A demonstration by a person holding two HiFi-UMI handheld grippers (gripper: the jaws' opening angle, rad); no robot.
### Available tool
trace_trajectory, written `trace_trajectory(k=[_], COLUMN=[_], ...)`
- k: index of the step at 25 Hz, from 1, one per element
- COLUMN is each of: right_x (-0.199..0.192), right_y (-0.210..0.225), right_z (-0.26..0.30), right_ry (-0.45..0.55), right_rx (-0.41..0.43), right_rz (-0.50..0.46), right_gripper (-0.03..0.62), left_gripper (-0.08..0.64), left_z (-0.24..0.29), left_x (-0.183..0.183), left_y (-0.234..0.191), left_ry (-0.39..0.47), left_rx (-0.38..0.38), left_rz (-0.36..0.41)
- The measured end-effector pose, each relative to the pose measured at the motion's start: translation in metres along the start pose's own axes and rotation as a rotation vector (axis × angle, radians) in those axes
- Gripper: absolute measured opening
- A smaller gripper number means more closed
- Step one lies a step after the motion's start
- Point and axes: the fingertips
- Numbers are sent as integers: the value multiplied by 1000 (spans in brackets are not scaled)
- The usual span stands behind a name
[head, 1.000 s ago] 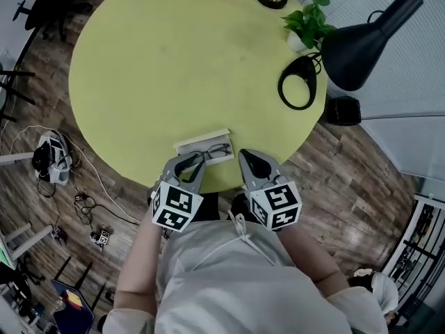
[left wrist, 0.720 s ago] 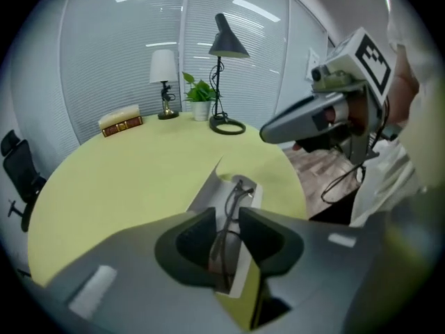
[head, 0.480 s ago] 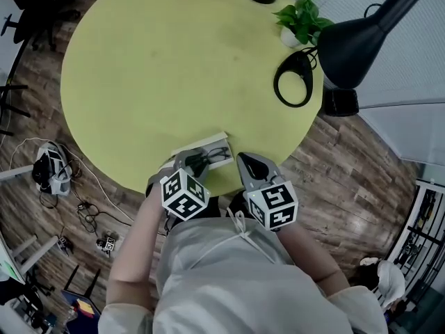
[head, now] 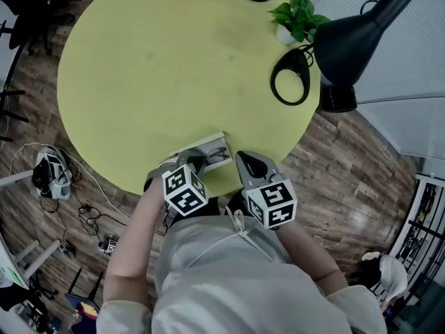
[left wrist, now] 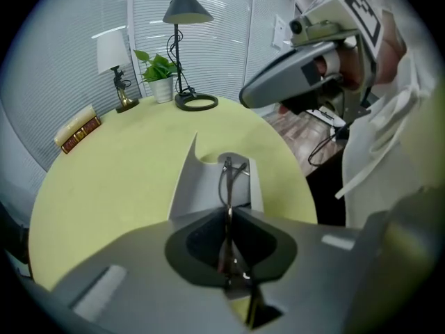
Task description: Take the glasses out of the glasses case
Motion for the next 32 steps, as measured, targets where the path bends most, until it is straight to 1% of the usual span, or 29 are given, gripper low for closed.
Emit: trace_trajectory(k=[7,10,14,19,26,29,32], right_x=[3,4,8,18,34,44,56], right_y=[-3,-8,-15,-18,-18,-19,-24], right_z=[1,0,0,-3,-10,-11,-13], right_ry=[10,8,13,32,64,80,97], right_rx=[-5,-7,2,7,7,13,24], right_rz=[-7,-10,-23,-38,-59,-76,-101], right_gripper=[0,0,0,-2,-2,0,-1], left_gripper=[18,18,18,17,17,17,17], left_z=[-2,-8,-16,-36,-68,-88,-111], left_x=[-3,-3,3,13,27,35,39], left_y=[3,5,-1,-12,-12,-19,-31], left_ry=[-11,17,58,126,214,287,375], left_rx=[-21,-29,12,49,63,97,155], left_rz=[98,107,120,82,21,-51,-141])
Point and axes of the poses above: the fingertips, and each gripper's own axes: z forward along the fingers, y to its right, x out of its top, and after that the axes turned 4 degrees about -z, right-handed
